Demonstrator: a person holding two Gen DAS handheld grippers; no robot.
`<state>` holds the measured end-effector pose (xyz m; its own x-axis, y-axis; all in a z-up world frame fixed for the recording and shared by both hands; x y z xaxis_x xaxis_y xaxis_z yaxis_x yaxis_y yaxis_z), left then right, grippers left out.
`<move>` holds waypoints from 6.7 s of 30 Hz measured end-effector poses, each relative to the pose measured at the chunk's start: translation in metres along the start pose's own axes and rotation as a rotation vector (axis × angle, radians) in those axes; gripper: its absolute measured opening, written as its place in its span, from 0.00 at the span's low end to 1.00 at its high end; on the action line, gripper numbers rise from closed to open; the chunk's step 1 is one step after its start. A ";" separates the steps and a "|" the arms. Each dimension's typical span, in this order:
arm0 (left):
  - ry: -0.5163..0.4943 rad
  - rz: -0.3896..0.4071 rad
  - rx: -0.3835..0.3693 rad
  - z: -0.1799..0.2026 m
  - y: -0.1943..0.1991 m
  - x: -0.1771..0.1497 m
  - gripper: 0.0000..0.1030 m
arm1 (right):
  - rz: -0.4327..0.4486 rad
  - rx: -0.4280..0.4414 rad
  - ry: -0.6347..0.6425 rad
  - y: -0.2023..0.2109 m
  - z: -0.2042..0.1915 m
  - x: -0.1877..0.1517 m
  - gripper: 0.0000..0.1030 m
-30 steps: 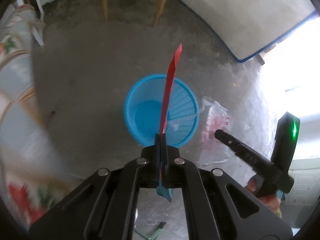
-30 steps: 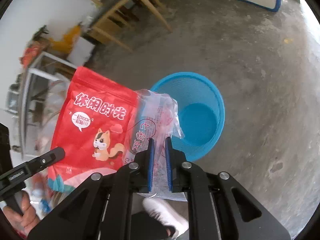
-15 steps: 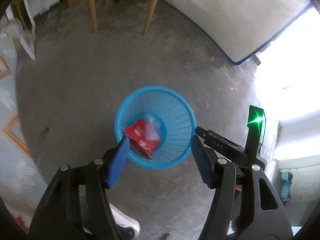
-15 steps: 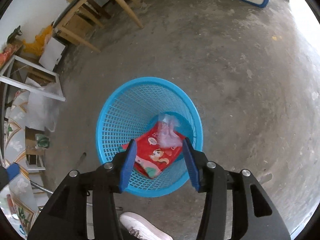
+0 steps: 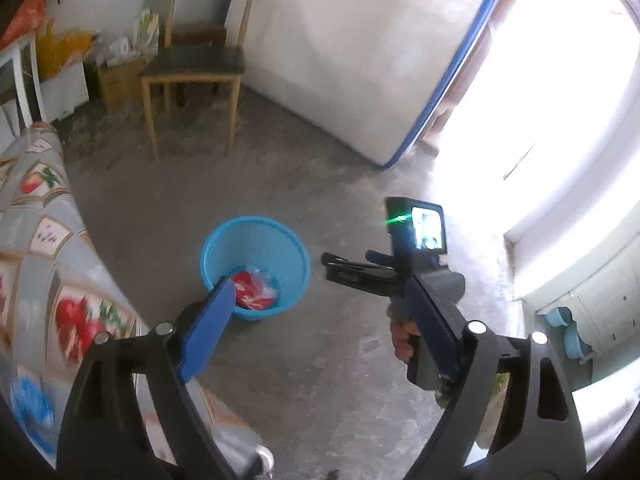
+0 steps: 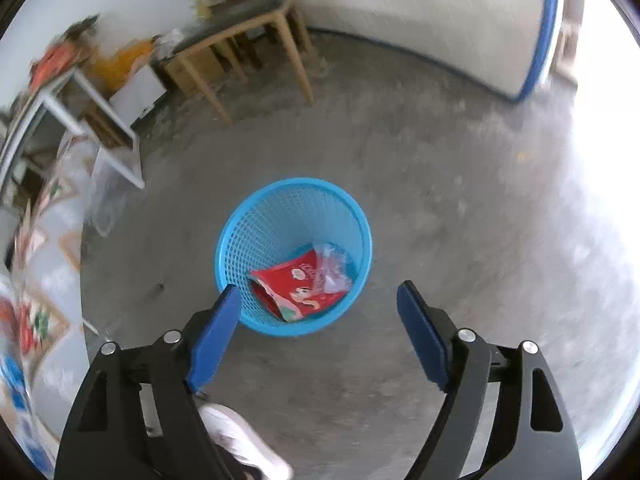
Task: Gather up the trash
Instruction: 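Move the right tool back to the table over the blue candy wrappers, then grasp the blue candy wrappers with the right tool while the left tool grasps the medicine box, then carry the wrappers and the orange-white medicine box to the blue wastebasket, then open both tools over the wastebasket and turn back toward the table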
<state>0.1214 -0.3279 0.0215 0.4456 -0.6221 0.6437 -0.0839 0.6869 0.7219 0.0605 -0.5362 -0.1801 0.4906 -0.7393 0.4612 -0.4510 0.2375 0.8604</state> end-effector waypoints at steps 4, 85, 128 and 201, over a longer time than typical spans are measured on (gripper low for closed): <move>-0.017 0.072 0.107 0.004 0.046 -0.033 0.82 | 0.099 -0.012 0.113 0.049 -0.030 -0.010 0.94; 0.578 -0.158 0.659 -0.401 0.164 -0.186 0.91 | -0.234 0.505 0.703 0.043 -0.410 -0.137 0.28; 0.494 0.229 0.743 -0.286 0.270 -0.156 0.71 | -0.134 0.609 0.638 0.106 -0.382 -0.120 0.28; 0.302 -0.048 0.128 -0.128 -0.116 0.041 0.81 | -0.142 0.112 -0.121 -0.096 -0.011 0.012 0.60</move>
<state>0.2634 -0.3849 -0.0681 0.6946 -0.5000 0.5173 -0.1589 0.5946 0.7882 0.1178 -0.5611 -0.2553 0.4651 -0.8324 0.3014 -0.4667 0.0588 0.8824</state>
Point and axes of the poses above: each gripper's, at about its wrist camera, not at the fingertips, and y roughly against the way its jaws point, z to its right, x to its top, the point moved 2 cm from there along -y, roughly the way its jaws point, and after that the axes turned 4 degrees about -y, right-handed, at the moved point
